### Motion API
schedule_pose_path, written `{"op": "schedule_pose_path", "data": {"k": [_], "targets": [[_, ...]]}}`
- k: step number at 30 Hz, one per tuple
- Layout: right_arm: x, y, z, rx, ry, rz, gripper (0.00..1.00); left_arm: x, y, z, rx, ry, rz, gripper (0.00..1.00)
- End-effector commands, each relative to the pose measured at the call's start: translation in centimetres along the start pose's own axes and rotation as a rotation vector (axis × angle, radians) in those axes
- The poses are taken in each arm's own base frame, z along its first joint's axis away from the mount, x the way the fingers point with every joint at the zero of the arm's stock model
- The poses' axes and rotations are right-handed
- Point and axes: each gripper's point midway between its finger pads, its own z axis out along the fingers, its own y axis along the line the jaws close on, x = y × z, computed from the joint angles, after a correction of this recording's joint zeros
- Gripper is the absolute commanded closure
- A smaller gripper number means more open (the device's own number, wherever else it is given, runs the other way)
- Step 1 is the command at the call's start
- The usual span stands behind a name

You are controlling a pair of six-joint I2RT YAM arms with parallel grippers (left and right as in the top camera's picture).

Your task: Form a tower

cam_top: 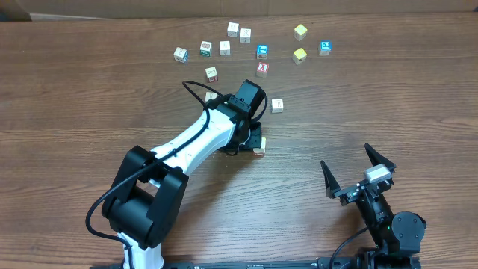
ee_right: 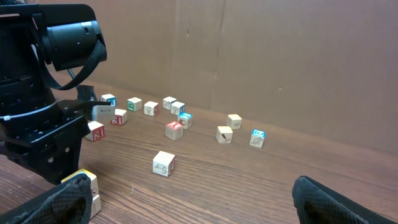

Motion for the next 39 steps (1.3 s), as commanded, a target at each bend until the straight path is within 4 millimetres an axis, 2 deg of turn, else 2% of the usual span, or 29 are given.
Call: {"op": "schedule_pose_path", "data": {"k": [1, 39], "targets": [[0.25, 0.04, 0.01, 0.001, -0.001, 0.006, 0.00, 0.37, 0.01, 0.45, -0.003, 0.015, 0.022, 0.96], [0.25, 0.04, 0.01, 0.001, -0.001, 0.006, 0.00, 0.12, -0.49, 0.47, 0.011, 0.001, 0.060, 0.95]]}}
